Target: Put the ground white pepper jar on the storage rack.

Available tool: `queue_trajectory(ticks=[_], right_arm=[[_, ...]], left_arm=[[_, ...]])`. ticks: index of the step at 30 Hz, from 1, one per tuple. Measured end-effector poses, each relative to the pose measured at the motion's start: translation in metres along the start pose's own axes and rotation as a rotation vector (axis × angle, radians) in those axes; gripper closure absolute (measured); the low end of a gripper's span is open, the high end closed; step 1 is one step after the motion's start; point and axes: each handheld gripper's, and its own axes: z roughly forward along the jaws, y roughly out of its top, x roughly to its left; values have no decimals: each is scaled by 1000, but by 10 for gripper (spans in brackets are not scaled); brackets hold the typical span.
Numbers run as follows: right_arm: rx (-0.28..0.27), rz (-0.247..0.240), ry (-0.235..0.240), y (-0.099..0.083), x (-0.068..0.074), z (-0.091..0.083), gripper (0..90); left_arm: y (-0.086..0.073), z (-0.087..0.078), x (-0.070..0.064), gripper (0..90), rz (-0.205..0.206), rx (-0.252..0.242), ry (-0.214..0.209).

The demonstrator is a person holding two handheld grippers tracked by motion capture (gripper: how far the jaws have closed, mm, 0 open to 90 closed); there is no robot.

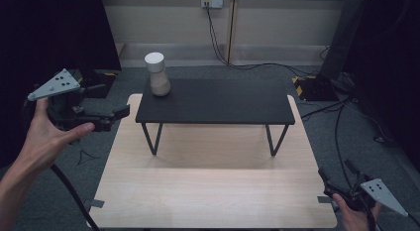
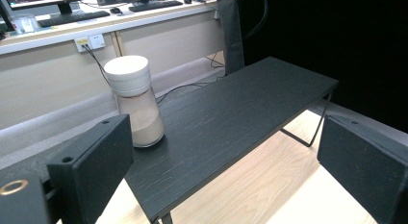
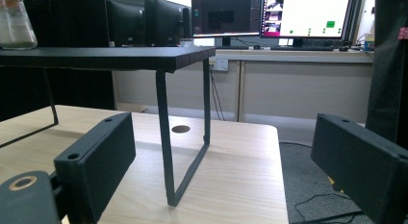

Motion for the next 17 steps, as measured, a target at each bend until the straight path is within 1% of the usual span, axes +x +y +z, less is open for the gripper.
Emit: queue_trajectory(ticks=[5, 8, 17], right_arm=[[-2, -3, 1, 0, 0, 0, 78], [-1, -2, 0, 0, 0, 0, 78], [-2, -4, 1, 0, 0, 0, 78]], left_arm=[[0, 1, 1, 47, -5, 2, -5], [0, 1, 0, 47, 5, 7, -1], [-1, 3, 1, 46, 0, 6, -5]])
